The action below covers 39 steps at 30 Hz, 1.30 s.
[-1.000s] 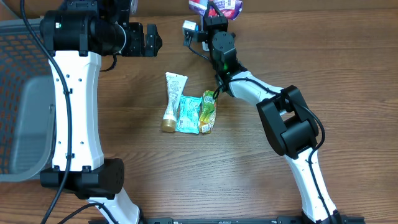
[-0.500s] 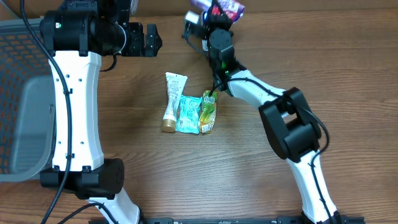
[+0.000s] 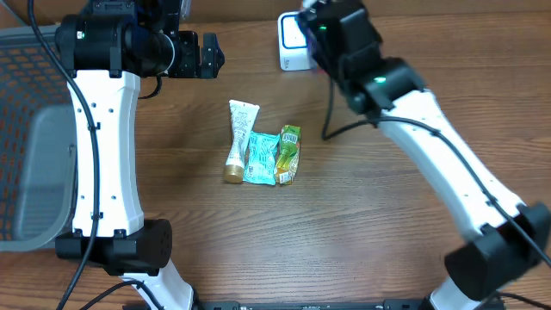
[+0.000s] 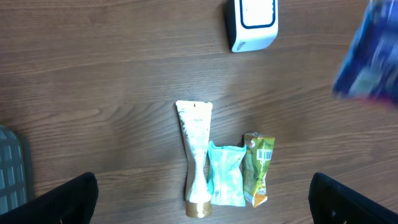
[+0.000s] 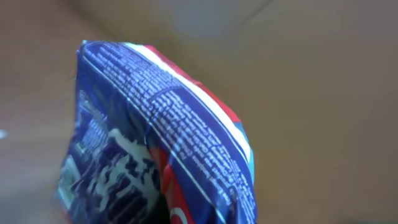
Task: Scan the item barcode
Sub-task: 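Move the purple box to the right side and set it down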
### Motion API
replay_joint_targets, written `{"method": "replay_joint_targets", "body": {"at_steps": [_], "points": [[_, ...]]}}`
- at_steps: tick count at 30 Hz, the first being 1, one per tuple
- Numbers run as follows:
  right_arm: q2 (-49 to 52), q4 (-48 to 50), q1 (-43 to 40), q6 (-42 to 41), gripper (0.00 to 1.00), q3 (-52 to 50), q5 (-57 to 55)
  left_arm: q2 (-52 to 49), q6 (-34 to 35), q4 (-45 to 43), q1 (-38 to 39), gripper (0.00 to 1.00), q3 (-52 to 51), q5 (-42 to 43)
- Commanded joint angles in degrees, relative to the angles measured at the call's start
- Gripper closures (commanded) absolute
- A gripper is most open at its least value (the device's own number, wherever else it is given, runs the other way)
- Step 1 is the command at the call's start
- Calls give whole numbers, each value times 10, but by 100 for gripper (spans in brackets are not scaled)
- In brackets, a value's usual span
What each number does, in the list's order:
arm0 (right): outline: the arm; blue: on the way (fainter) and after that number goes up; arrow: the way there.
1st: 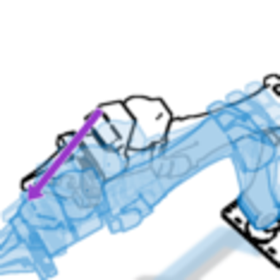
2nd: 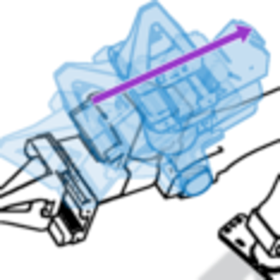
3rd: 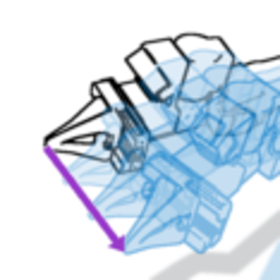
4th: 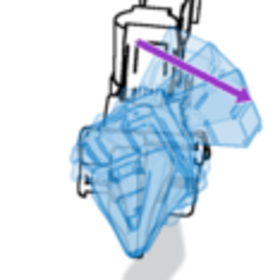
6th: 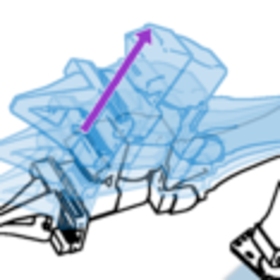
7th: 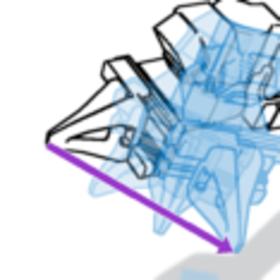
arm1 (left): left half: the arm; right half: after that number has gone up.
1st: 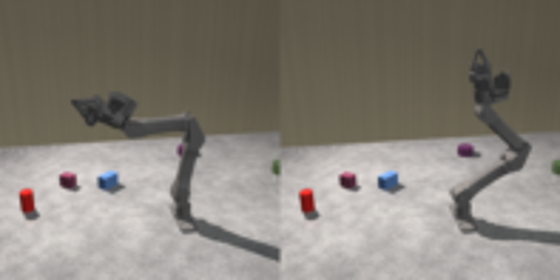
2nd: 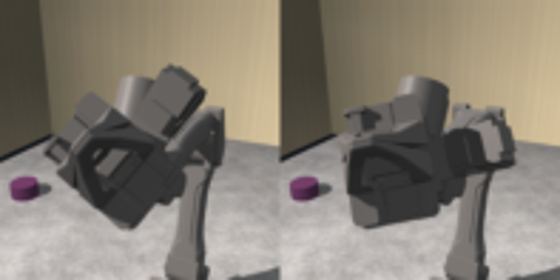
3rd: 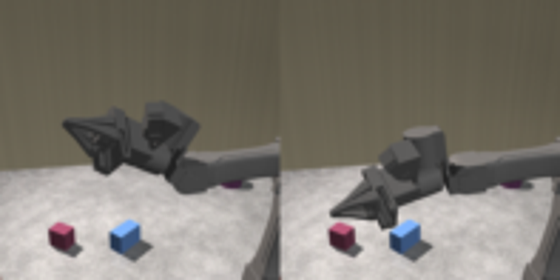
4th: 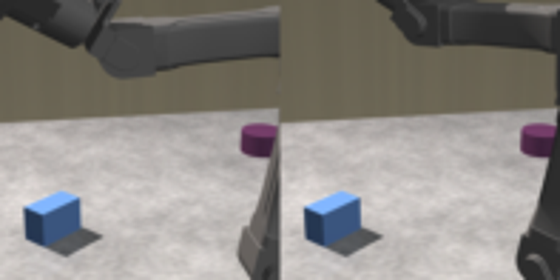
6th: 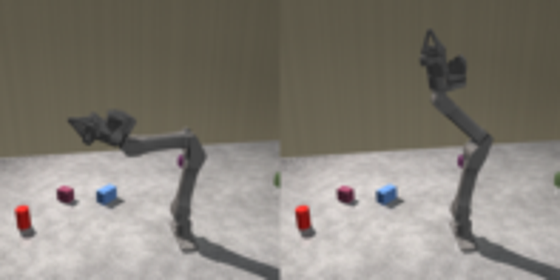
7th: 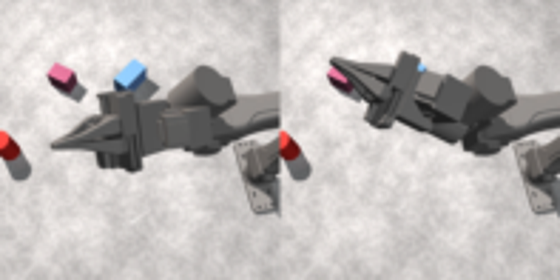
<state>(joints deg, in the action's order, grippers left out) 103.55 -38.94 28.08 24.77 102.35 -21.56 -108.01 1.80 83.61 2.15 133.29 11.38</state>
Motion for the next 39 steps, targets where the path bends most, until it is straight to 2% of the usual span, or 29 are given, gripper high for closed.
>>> {"method": "replay_joint_targets", "body": {"at_steps": [1,4,8,12,18,25,27,29,31,33,39], "points": [[-39,-73,-58,-232,96,3,280,3,10,0,1,0,9,5],[-40,-160,-119,-286,96,1,404,3,10,0,2,0,9,5],[-27,-199,-189,-305,96,-42,442,3,10,0,2,0,9,5],[-10,-171,-256,-360,96,-116,442,3,10,0,2,0,9,5],[-4,-73,-354,-486,96,-250,442,3,10,0,2,0,9,5],[-4,-6,-423,-506,95,-337,408,3,10,0,2,0,9,5],[-4,-13,-427,-504,68,-339,407,3,10,0,2,1,9,5],[-4,-19,-425,-478,47,-338,416,3,10,0,2,1,9,5],[-5,-29,-419,-440,31,-338,436,3,10,0,2,0,9,5],[-5,-47,-415,-436,29,-330,439,3,10,0,2,0,9,5],[-26,-135,-389,-433,29,-245,442,3,10,0,2,0,9,5]]}}
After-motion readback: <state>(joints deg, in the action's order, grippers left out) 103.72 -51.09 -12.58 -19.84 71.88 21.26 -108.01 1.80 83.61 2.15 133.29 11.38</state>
